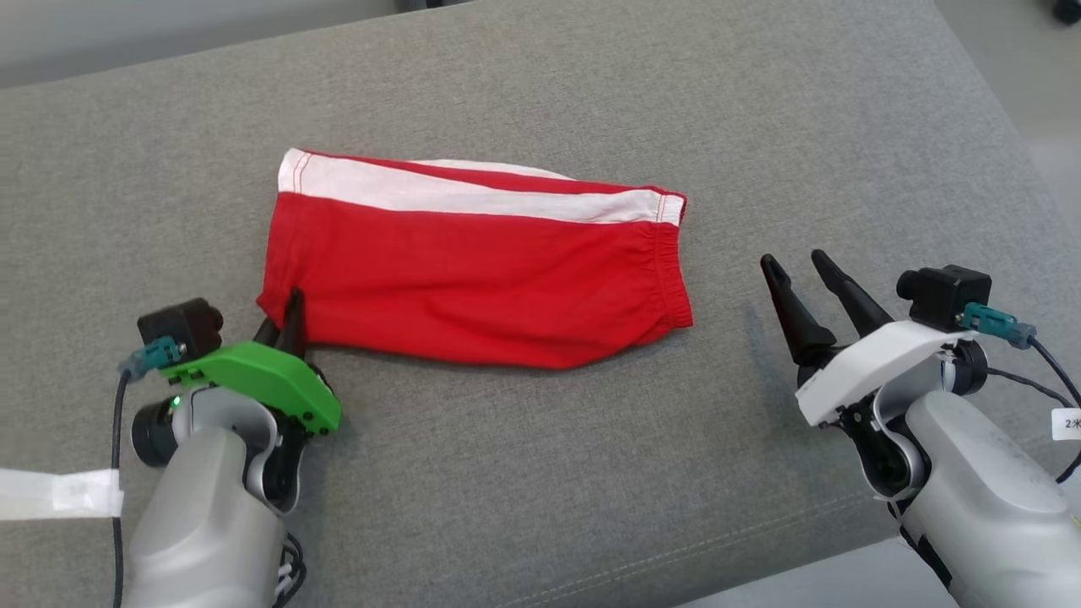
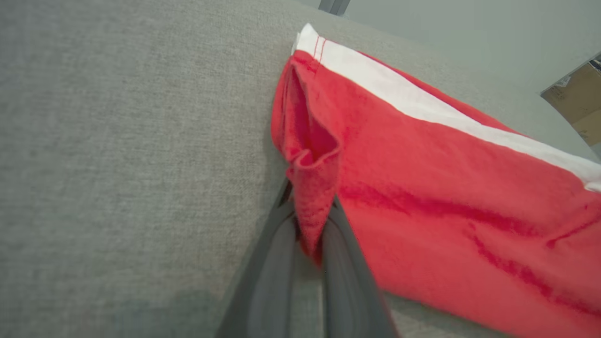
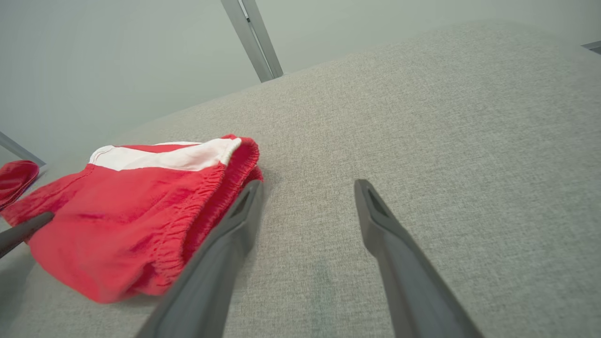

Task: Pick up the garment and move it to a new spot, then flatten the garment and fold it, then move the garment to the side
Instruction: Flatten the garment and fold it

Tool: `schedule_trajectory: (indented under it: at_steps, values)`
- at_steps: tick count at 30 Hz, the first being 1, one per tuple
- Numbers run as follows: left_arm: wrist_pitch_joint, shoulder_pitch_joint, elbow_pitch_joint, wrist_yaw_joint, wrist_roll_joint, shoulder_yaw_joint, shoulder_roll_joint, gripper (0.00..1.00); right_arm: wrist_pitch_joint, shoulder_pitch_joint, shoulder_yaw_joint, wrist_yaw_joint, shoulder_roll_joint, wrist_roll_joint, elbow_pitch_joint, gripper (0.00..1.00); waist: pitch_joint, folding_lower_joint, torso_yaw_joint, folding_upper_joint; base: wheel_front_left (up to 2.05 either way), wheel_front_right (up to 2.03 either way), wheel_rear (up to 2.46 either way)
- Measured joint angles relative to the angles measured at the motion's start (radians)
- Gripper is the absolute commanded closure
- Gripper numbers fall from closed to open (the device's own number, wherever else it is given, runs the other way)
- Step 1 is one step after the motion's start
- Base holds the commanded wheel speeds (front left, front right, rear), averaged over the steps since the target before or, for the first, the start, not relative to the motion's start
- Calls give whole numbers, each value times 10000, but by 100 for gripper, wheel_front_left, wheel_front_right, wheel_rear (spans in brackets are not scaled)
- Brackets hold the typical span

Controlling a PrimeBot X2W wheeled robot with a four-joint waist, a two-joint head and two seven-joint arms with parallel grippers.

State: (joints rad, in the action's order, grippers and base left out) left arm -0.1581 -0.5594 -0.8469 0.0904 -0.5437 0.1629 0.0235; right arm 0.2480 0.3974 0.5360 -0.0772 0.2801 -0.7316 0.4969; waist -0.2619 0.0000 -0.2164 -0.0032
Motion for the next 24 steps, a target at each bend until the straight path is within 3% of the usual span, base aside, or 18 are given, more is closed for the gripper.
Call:
schedule_trajectory:
  at_steps: [8,15,24]
  values:
    - [-642,930,351,63,-242,174,-10,100,13,-166,-215,171,4,2,-29,0,203,0,606,0,0,0,0]
    - [-744,1798,1181,75,-1221,1160,0,100,23,-428,-477,265,-278,-255,-107,0,434,0,1166,0,0,0,0]
    - [-849,2596,2151,-123,-1310,1689,21,100,23,-592,-428,247,-600,-527,-282,0,600,0,1596,0,0,0,0]
